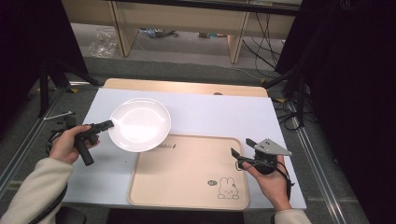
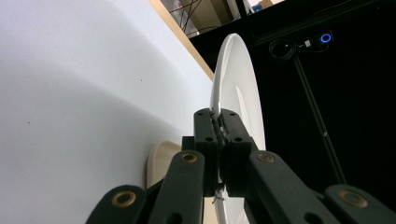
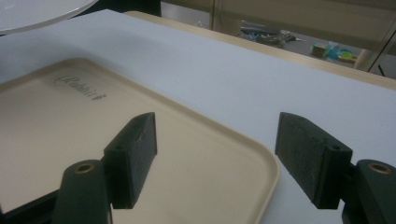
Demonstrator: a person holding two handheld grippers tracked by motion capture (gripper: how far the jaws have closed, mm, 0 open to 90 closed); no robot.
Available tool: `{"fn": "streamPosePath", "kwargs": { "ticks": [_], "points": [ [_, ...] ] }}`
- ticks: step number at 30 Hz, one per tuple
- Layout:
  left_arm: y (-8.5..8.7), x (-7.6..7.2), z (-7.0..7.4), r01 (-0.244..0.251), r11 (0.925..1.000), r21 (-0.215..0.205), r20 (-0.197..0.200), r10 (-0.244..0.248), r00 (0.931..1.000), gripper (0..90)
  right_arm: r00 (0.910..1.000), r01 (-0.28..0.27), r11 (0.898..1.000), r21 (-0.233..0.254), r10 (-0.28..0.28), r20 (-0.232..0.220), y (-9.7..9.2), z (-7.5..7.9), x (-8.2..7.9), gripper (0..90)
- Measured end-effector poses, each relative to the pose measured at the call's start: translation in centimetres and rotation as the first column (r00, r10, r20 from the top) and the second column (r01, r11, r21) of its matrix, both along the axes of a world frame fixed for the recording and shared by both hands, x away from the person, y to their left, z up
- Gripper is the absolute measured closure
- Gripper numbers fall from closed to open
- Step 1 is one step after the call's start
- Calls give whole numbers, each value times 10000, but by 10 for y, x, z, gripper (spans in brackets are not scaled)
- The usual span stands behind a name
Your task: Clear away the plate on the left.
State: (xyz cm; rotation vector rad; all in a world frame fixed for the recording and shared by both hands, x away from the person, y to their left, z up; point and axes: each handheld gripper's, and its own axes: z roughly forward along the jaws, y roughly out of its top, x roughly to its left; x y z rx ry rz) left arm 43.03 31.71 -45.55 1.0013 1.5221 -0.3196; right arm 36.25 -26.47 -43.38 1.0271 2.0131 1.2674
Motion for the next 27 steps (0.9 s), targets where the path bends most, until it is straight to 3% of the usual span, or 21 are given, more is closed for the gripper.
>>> {"fn": "streamPosePath", "kwargs": {
  "ticks": [3,7,9,11,13,17,21,27],
  "points": [
    [-2,0,-2,-25,9998,-178,145,27,9999,866,10000,-3,10000,-6,3,-1,0,0,0,302],
    [-5,-1,-1,103,9999,8,19,-103,9999,865,9998,-2,10000,-17,1,-218,0,1,-1,303],
    [-6,-1,-2,50,9998,-188,149,-47,9999,866,10000,21,10000,-2,-21,-9,-1,0,0,303],
    [-7,-2,-2,71,9997,-250,122,-68,9999,865,9998,30,10000,78,-28,-179,0,0,-1,303],
    [-8,-2,-1,234,9997,-40,-2,-234,9997,866,9998,30,10000,78,-29,-177,0,0,-1,303],
    [-11,-2,-2,168,9995,-269,101,-165,9998,865,9998,27,10000,78,-26,-175,0,0,-1,303],
    [-13,-3,-1,325,9994,-116,-29,-325,9995,865,9997,36,10000,5,-36,-257,-1,1,-1,303],
    [-17,-4,-2,298,9991,-299,93,-295,9995,866,9999,52,9999,100,-50,-133,0,0,-1,304]
  ]
}}
